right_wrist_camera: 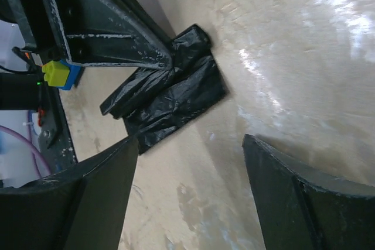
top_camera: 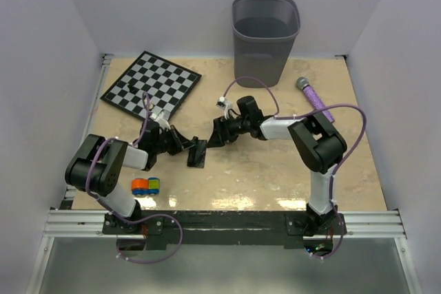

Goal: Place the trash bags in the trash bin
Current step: Unfold the trash bag at the center of the board.

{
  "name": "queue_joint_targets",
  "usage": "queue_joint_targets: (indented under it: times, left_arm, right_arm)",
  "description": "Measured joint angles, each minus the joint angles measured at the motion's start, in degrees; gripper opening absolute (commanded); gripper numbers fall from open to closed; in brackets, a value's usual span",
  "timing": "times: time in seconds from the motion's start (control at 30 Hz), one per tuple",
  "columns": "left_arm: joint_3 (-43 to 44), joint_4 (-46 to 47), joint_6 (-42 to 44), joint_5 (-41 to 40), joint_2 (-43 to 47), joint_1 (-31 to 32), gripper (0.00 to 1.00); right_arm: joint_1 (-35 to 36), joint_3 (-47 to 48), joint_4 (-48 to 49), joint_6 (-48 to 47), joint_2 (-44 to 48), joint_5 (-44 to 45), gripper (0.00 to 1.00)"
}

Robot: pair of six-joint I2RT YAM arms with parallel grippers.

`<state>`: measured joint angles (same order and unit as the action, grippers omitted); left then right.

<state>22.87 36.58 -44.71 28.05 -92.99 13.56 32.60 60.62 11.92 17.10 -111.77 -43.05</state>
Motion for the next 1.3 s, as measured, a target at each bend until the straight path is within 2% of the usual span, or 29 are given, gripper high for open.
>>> queue_joint_targets:
  times: [0.27, 0.37, 0.67, 0.77, 0.8, 0.87, 0.93, 1.0, 1.17, 1.27, 1.3]
  left_arm:
    - [-3.0, 6.6, -8.3, 1.5, 0.0, -2.3, 0.0]
    - [-3.4, 7.6, -9.4, 2.6, 0.5, -2.4, 0.0]
    - [-6.0, 8.7, -12.0, 6.4, 10.4, -2.7, 0.0]
    - [-6.8, 8.4, -12.3, 7.3, 12.3, -2.8, 0.0]
    - [-6.9, 8.3, -12.4, 7.6, 12.6, -2.8, 0.0]
    - [-6.9, 8.4, -12.7, 8.0, 12.7, -2.9, 0.0]
    - [-6.9, 8.6, -12.8, 8.0, 12.3, -3.0, 0.0]
    - [-6.9, 9.9, -13.0, 8.0, 10.8, -3.0, 0.0]
    - [-5.4, 11.9, -13.3, 8.0, 4.0, -3.0, 0.0]
    - [-4.2, 12.7, -13.3, 7.9, 2.0, -3.0, 0.0]
    - [-3.8, 12.8, -13.2, 7.8, 1.7, -3.0, 0.06]
  right_arm:
    - [4.9, 0.7, 7.1, 7.9, -3.9, 0.0, 0.75]
    - [5.1, 1.5, 8.5, 9.7, -5.1, -0.1, 0.78]
    - [4.9, 2.5, 13.9, 14.2, -7.6, -4.4, 0.89]
    - [4.7, 2.5, 16.4, 16.0, -8.7, -7.7, 0.88]
    - [4.7, 2.5, 17.4, 16.9, -9.1, -8.7, 0.85]
    - [4.7, 2.3, 21.0, 19.5, -10.3, -11.2, 0.7]
    - [4.7, 2.0, 25.4, 22.9, -11.7, -14.0, 0.52]
    - [4.8, 1.9, 27.6, 24.9, -12.5, -16.3, 0.4]
    - [4.9, 1.9, 28.2, 25.0, -12.7, -19.7, 0.0]
    - [4.8, 1.7, 25.1, 22.3, -12.1, -19.4, 0.0]
    - [4.6, 1.7, 23.2, 21.0, -11.6, -19.0, 0.0]
